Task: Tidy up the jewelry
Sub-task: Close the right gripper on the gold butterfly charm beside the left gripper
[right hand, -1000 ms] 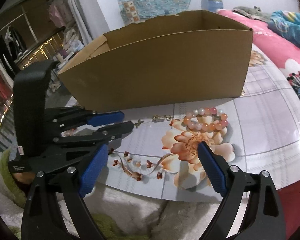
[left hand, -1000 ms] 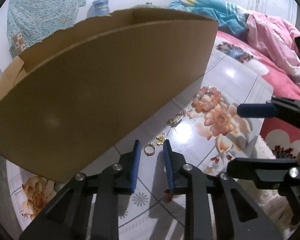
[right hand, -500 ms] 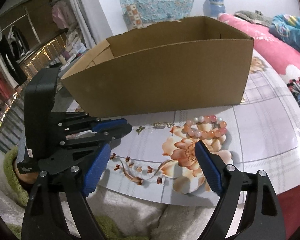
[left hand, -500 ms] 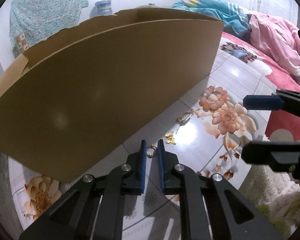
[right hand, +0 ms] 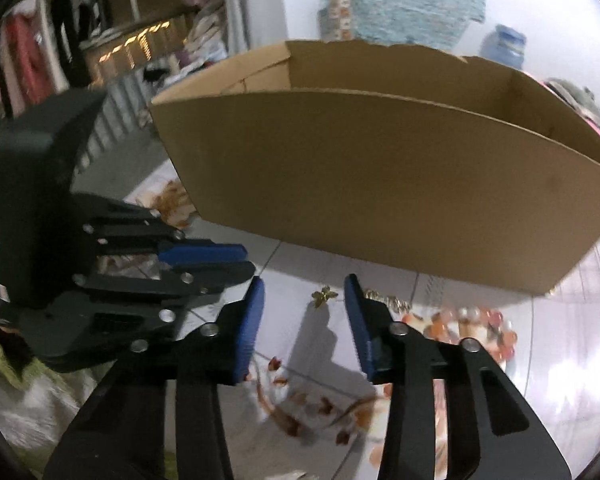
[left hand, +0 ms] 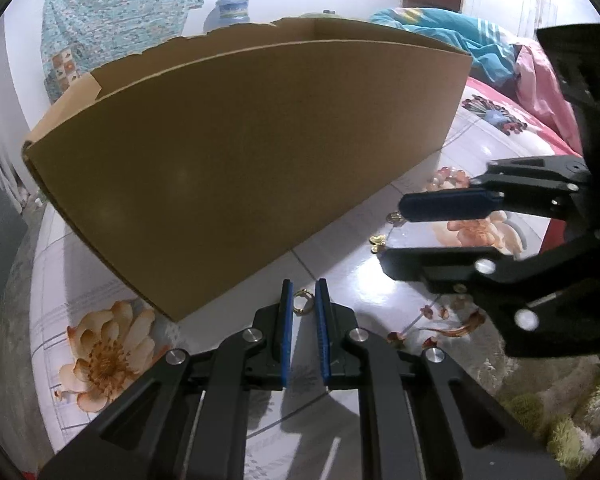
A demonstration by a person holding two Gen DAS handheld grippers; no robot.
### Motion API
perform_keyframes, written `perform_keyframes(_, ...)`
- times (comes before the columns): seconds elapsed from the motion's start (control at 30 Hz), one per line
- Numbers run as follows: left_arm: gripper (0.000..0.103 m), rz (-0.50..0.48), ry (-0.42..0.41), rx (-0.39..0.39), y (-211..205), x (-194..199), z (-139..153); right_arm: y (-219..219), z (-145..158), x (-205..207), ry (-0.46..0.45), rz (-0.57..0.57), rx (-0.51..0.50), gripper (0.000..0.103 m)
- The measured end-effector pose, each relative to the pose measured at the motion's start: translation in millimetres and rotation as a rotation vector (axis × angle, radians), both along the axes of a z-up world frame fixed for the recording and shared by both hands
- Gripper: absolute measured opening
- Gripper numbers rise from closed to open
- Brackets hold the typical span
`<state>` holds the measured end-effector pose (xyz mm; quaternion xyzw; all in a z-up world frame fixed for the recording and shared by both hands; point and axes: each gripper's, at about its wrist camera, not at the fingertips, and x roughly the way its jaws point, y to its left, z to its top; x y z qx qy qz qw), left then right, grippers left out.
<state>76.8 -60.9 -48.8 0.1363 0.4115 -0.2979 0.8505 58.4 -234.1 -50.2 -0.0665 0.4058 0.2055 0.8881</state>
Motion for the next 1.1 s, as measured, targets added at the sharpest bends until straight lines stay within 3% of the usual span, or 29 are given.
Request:
perform_keyframes(0.43,0.01,-0.003,0.0,-0.009,3.6,0.0,-0.1,0.6,-15.7,20.7,0.016,0.061,-0.077,0.02)
perform_keyframes(0.5,0.01,-0.003,-0.003,-0.008,3.7,-0.4,-0.2,0.9,-15.7,20.4,0.015,0.065,-0.077,0.012)
perform_keyframes(0.93,0.01,-0.004,-0.004,-0.012,2.3,-0.3,-0.3,-6.3,-6.0,11.3,0.014,0.058,-0.05,0.01)
perform_keyframes(1.1,0.01,0.001,-0.007,-0.049,8.7,1.4,-1.0,-11.0,8.5,-1.5,-0.008,0.037,-0.026,0.01)
